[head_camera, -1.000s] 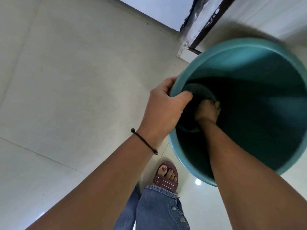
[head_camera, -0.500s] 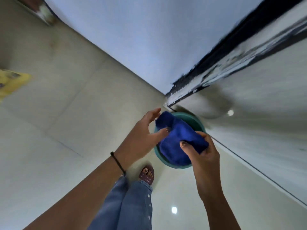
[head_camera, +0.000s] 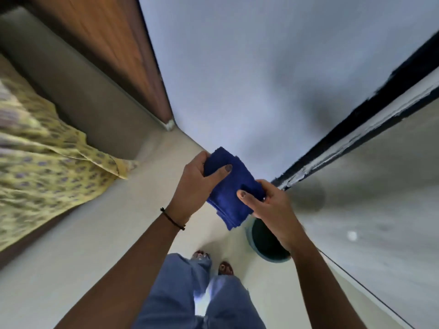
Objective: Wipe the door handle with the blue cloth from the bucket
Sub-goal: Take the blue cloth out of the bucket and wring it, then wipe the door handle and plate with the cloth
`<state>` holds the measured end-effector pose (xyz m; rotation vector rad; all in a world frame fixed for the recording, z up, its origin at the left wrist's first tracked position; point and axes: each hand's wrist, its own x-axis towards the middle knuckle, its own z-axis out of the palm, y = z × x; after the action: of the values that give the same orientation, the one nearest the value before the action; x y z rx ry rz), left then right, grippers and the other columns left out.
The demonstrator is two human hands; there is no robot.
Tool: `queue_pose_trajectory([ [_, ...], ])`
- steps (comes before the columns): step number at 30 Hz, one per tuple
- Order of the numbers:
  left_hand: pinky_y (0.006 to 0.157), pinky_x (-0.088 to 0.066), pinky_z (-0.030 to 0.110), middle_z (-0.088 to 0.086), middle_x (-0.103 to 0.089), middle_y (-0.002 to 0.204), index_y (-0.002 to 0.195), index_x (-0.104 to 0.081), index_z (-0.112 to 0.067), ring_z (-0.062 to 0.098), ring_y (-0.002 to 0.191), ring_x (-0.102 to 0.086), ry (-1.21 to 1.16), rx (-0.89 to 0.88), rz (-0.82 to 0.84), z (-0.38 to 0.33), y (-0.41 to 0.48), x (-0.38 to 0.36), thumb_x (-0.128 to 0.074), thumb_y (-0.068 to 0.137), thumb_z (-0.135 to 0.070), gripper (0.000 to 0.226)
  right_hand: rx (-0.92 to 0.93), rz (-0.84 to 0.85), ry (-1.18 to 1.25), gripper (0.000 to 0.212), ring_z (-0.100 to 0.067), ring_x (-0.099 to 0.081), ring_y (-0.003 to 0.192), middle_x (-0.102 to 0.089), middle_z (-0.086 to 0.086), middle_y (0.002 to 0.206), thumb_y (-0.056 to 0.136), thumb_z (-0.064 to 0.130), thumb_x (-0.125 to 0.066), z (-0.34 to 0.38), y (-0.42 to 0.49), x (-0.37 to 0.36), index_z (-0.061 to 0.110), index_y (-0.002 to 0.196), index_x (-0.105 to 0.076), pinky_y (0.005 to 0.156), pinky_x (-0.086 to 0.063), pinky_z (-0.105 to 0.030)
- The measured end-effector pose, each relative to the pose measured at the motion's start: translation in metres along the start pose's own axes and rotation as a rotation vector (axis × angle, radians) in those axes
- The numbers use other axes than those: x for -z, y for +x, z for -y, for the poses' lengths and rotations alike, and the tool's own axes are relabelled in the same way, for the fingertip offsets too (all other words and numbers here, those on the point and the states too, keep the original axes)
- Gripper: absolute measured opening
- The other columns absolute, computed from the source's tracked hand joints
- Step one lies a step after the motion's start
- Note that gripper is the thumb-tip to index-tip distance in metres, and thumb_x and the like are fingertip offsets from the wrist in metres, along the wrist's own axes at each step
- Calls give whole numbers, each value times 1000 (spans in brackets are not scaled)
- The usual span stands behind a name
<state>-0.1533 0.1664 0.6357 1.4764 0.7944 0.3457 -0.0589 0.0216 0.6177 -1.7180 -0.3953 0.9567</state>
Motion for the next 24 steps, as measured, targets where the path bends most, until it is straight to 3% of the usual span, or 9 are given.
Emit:
queue_pose_trajectory([
  [4, 59, -48, 21, -3, -63, 79, 87, -56, -12, 8, 69, -58, -108, 21, -95, -18, 5, 49, -72, 82, -25, 21, -25, 148, -101, 18, -23, -70, 86, -72, -10, 95, 80, 16, -73, 26, 14, -33, 14, 97, -65, 80, -60, -46],
  [9, 82, -56, 40, 10, -72, 106, 109, -61, -7, 23, 97, -69, -295, 118, 14, -23, 44, 124, -68, 86, -24, 30, 70, 13, -47, 15, -24, -66, 79, -69, -5, 81, 83, 1, -62, 69, 58, -101, 16, 85, -64, 82, -57, -44],
  [12, 80, -57, 37, 8, -72, 105, 110, -60, -8, 21, 95, -69, -270, 87, 8, -29, 78, 175, -65, 89, -22, 26, 110, -43, 202, 17, -19, -62, 79, -68, -4, 78, 78, -2, -57, 99, 80, -156, 13, 83, -64, 85, -54, -42],
  [15, 75, -56, 25, -1, -69, 97, 100, -59, -20, 14, 90, -67, -46, -36, -9, -38, 113, 231, -66, 87, -24, 15, 169, -44, 339, 18, -20, -65, 83, -70, -6, 84, 74, 8, -61, 127, 103, -214, 7, 92, -62, 84, -55, -42],
  [17, 74, -55, 22, -1, -69, 100, 102, -58, -23, 14, 94, -67, 31, -83, 52, -45, 135, 264, -68, 86, -26, 19, 204, -65, 387, 29, -23, -66, 88, -70, -7, 90, 74, 13, -67, 143, 119, -245, 3, 100, -59, 83, -55, -42],
  [20, 83, -54, 27, 4, -69, 113, 115, -56, -18, 17, 107, -66, -154, 12, 253, -54, 172, 307, -74, 78, -28, 43, 199, -104, 428, 46, -22, -68, 85, -71, -3, 90, 71, 11, -71, 167, 149, -278, 4, 112, -51, 76, -58, -36],
  [24, 82, -55, 30, 9, -71, 114, 119, -60, -11, 23, 107, -67, -265, 61, 403, -66, 230, 344, -83, 65, -33, 62, 140, -90, 448, 63, -27, -69, 98, -71, -5, 106, 66, 12, -75, 193, 195, -298, 26, 123, -51, 82, -59, -41],
])
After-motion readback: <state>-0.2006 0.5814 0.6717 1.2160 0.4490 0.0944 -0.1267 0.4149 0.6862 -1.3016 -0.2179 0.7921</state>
